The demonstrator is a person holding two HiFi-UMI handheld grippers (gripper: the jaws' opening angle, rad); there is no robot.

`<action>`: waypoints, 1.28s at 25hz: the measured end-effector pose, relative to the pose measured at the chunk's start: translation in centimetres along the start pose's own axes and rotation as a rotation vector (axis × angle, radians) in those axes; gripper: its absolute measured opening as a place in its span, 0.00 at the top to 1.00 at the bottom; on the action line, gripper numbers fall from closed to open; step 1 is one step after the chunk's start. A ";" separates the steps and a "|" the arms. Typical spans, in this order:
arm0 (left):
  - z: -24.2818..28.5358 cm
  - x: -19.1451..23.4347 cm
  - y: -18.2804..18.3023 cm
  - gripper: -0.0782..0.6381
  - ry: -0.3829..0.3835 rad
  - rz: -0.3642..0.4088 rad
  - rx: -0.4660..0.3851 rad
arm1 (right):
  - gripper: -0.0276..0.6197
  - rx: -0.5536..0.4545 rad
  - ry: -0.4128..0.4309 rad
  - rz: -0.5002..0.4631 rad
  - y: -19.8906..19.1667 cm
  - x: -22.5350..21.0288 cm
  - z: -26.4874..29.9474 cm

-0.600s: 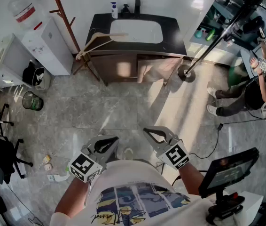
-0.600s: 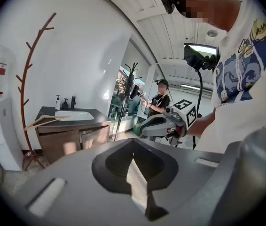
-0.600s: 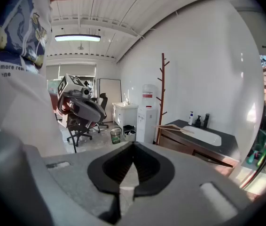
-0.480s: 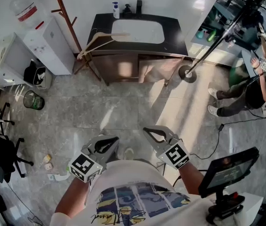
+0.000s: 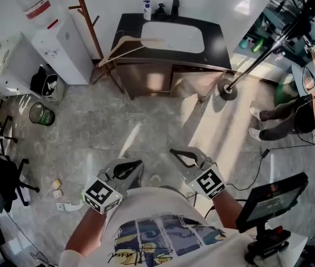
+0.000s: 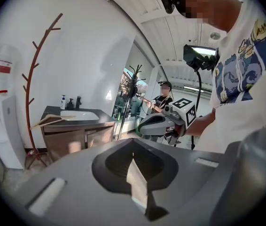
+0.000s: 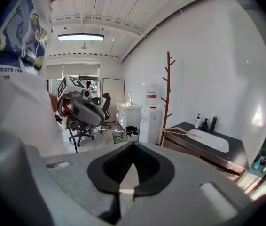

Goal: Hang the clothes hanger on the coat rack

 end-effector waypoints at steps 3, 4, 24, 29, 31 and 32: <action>-0.1 2.4 0.5 0.89 -0.010 -0.009 -0.011 | 0.95 -0.002 0.003 -0.007 1.0 -0.9 2.3; -0.3 3.3 0.7 0.89 -0.013 -0.010 -0.012 | 0.95 -0.004 0.001 -0.012 1.6 -1.2 3.1; -0.5 24.8 3.4 0.81 0.066 -0.089 0.002 | 0.85 0.032 -0.027 -0.021 9.5 -8.3 17.8; 3.1 31.2 4.8 0.79 0.173 -0.125 0.025 | 0.85 0.015 0.022 -0.027 10.4 -14.8 20.8; 4.8 33.7 5.2 0.79 0.211 -0.150 0.039 | 0.85 0.005 0.039 -0.032 10.9 -17.8 21.7; 5.7 35.1 5.5 0.78 0.230 -0.162 0.048 | 0.85 0.002 0.046 -0.035 11.1 -19.2 22.2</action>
Point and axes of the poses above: the fingertips, and each gripper's own axes: z forward along the fingers, x to its left, y out of its top, the point moved 8 cm from there along -z, backward along the fingers, and after that the axes turned 7 degrees about y, right-handed, at the moved point
